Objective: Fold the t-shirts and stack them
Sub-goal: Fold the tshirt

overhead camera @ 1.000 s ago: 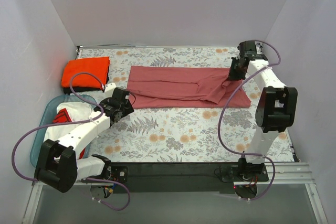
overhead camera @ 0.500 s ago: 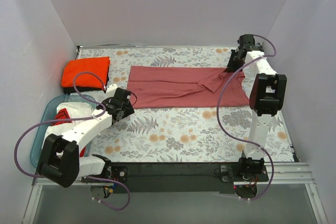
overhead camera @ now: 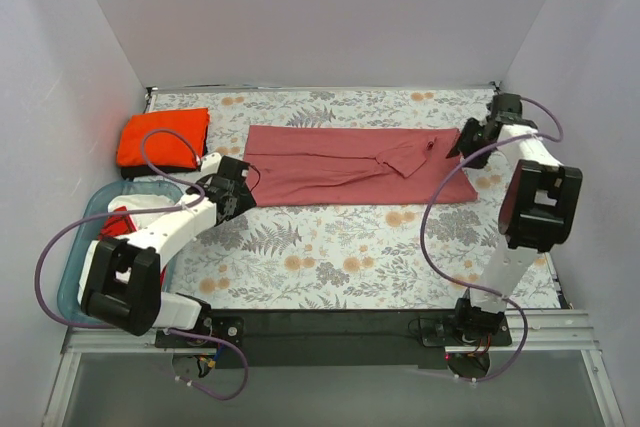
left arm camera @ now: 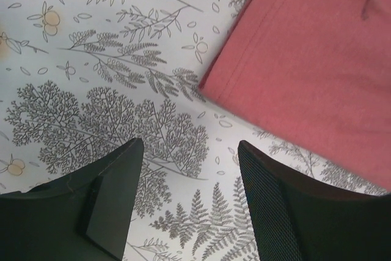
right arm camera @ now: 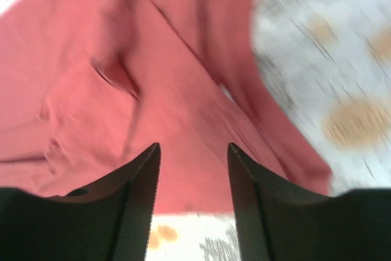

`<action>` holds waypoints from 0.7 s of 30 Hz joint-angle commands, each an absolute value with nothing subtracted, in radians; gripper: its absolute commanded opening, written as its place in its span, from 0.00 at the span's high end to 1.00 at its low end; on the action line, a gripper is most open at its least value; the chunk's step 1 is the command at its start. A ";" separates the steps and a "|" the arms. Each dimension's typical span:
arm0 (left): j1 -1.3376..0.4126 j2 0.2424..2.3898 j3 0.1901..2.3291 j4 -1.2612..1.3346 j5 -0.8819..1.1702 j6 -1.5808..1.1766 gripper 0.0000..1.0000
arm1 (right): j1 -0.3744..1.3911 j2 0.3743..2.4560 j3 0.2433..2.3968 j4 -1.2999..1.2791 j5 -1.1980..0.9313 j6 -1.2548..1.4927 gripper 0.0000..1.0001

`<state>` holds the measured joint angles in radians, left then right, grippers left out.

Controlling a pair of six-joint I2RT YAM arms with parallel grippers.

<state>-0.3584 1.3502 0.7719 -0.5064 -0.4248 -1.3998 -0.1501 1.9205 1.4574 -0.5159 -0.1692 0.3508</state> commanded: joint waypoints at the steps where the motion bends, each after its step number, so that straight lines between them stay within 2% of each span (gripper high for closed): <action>1: -0.309 1.405 0.844 -0.517 -0.402 -1.436 0.38 | -0.248 1.723 1.255 -0.381 -0.247 0.396 0.41; 4: -0.258 1.457 0.862 -0.531 -0.373 -1.453 0.37 | -0.343 1.614 1.057 -0.279 -0.319 0.449 0.35; 8: -0.207 1.506 0.876 -0.522 -0.299 -1.470 0.36 | -0.442 1.548 0.844 -0.141 -0.422 0.498 0.34; 21: -0.201 1.657 0.962 -0.500 -0.218 -1.485 0.39 | -0.463 1.632 0.729 0.057 -0.477 0.561 0.35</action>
